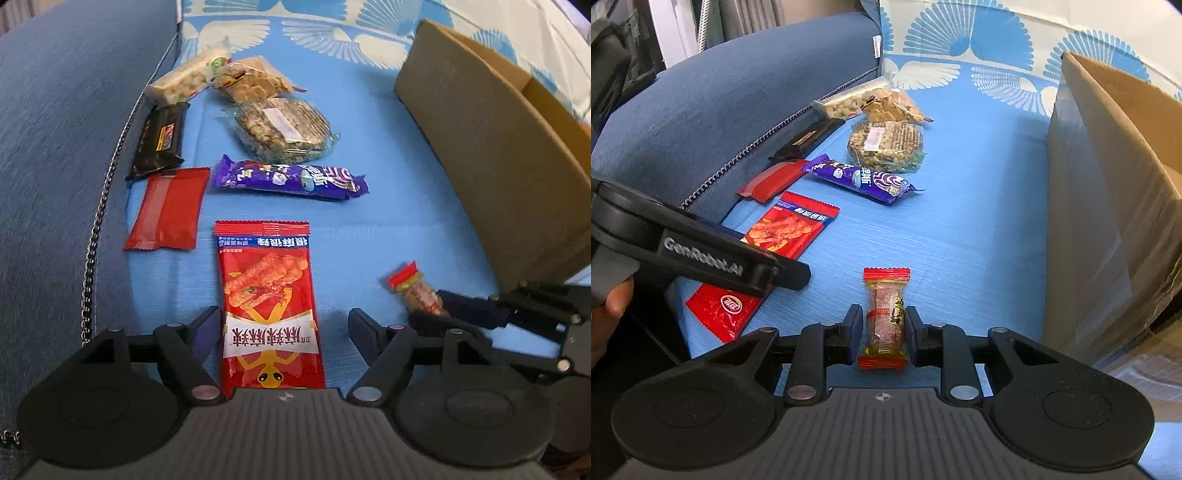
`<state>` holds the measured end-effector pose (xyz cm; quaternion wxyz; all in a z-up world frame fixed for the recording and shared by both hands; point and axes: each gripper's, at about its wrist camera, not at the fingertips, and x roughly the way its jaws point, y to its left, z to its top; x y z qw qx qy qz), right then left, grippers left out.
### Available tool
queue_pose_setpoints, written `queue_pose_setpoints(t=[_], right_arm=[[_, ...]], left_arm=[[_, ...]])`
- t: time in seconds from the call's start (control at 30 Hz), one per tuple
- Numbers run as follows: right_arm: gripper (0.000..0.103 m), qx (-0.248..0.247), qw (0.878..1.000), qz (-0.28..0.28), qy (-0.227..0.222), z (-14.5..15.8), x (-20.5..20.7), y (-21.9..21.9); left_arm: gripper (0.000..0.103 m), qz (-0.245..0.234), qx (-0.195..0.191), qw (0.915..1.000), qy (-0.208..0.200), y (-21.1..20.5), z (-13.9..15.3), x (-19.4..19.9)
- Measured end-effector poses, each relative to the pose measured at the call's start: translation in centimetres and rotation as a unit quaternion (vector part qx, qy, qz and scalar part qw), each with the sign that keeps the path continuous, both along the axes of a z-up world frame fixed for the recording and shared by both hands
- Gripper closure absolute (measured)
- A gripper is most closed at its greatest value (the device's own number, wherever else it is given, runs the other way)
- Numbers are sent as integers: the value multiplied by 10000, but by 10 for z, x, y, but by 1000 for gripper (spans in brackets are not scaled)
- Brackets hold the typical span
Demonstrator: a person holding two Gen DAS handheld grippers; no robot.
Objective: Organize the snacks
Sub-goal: 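Lift the red candy with right tool while left tool lifts the red bag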
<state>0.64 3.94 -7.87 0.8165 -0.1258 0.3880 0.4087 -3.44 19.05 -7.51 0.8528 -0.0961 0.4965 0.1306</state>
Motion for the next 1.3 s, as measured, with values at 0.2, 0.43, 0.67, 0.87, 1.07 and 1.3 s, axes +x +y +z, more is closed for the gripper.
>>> queue_pose_setpoints(t=[0.2,0.43,0.67,0.87,1.07,1.3], right_arm=[[85,153,9998,-120,-109,5,1,-3],[85,440,9989,-140,-18,10,3,-7],[85,142,9999,7,24,0,-2,-1],[85,178,9998,-82,-5,1,-1,-2],[85,271,9995,-136,-34,3,0,-5],[85,344,9993,-105,-130,7,-3,-7]], left_arm=[[50,-62,180,9997,-119,-5,1,-1],[51,38,64,9993,-365,-2,6,-5],[51,46,18,9994,-344,-2,6,-4],[52,76,-5,9992,-396,-2,6,-6],[52,103,-48,9990,-441,-1,7,-7],[52,136,-127,9979,-627,0,11,-12]])
